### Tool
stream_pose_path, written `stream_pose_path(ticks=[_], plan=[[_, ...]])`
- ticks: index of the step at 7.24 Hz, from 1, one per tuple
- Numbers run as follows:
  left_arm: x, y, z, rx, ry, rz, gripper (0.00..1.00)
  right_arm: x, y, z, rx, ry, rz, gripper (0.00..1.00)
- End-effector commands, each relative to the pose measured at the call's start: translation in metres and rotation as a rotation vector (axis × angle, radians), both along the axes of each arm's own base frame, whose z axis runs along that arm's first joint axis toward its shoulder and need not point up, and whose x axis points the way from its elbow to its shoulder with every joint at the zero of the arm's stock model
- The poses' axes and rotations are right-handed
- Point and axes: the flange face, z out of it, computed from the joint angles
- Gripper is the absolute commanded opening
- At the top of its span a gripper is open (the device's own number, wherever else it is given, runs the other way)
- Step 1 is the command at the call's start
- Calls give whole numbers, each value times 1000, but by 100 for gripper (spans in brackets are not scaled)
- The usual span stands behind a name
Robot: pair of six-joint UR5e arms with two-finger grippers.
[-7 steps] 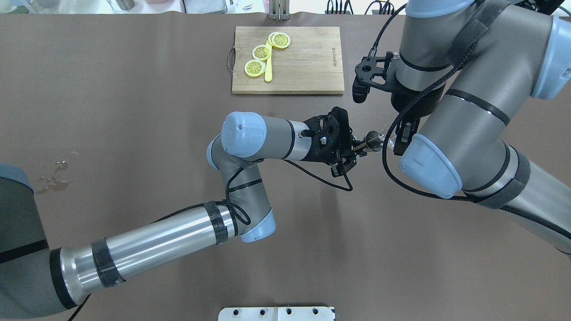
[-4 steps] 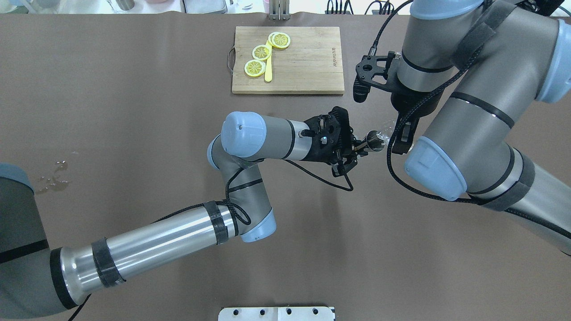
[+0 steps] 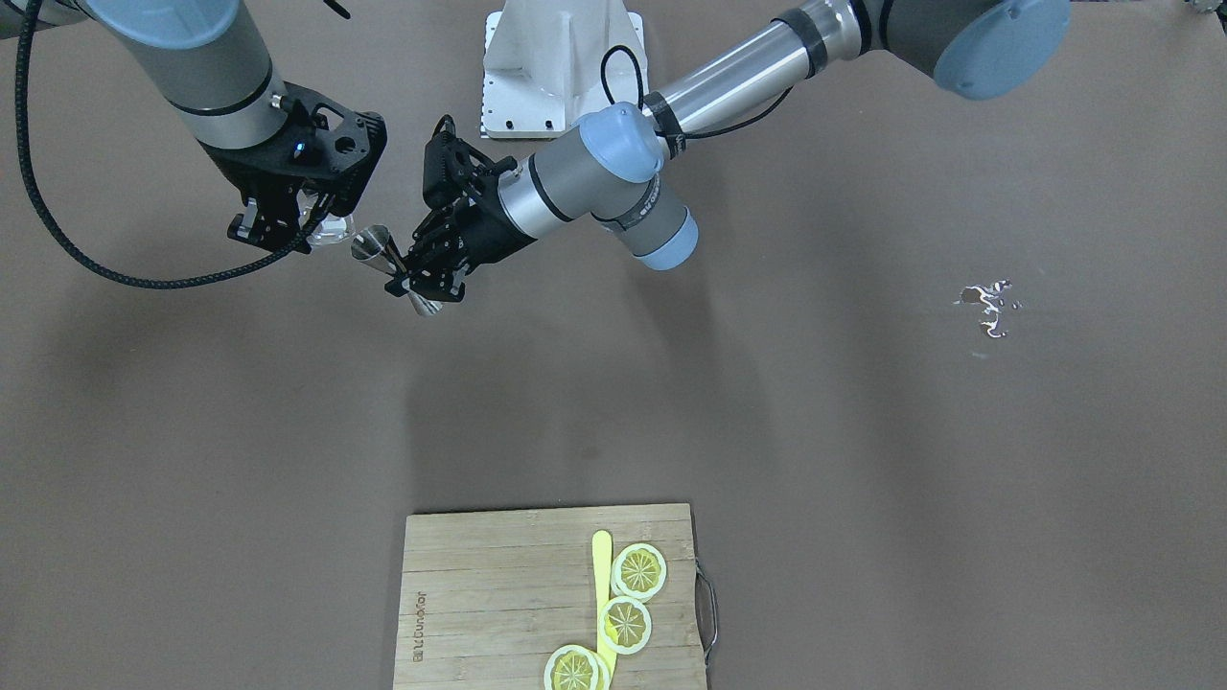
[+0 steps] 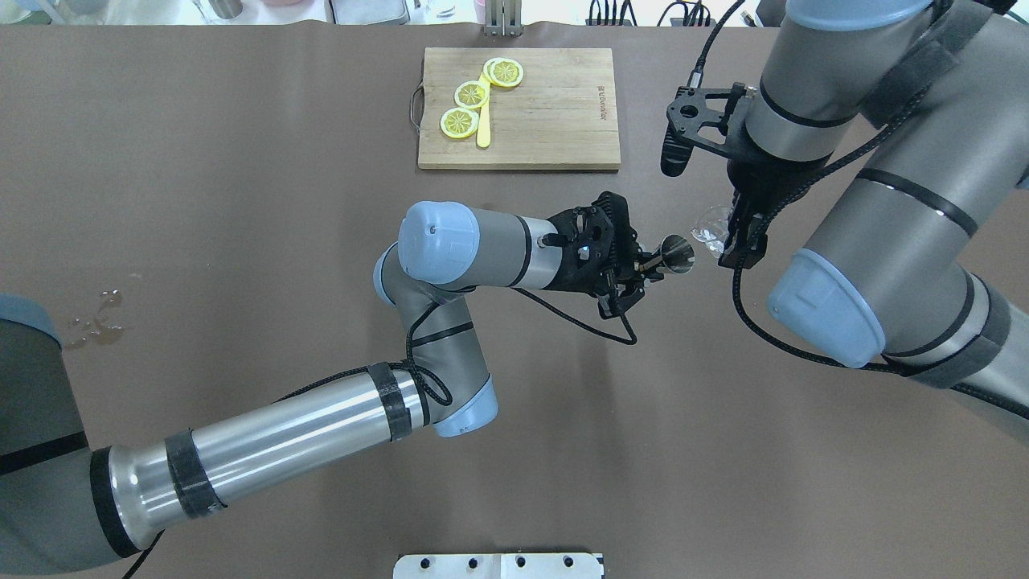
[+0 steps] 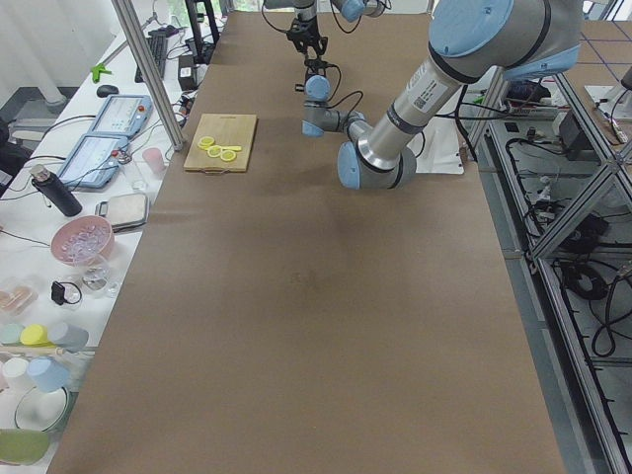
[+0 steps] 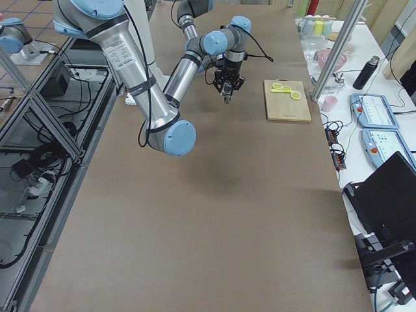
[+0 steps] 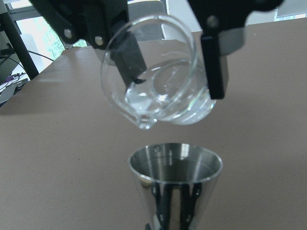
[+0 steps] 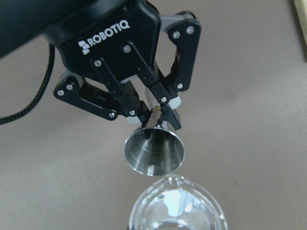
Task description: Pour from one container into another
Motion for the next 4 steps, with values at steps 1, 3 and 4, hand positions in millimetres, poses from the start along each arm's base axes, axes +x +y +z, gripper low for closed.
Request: stream_pose_path(ticks=[1, 3, 4], plan=[[-1, 0, 0, 1, 3, -1, 0, 31, 2, 16, 36, -40, 36, 0], [-3, 1, -2, 8, 15, 0, 0, 48, 10, 42, 61, -69, 55, 0], [-4, 2, -4, 10, 22, 0, 0, 58, 11, 60, 64, -104, 62, 0]])
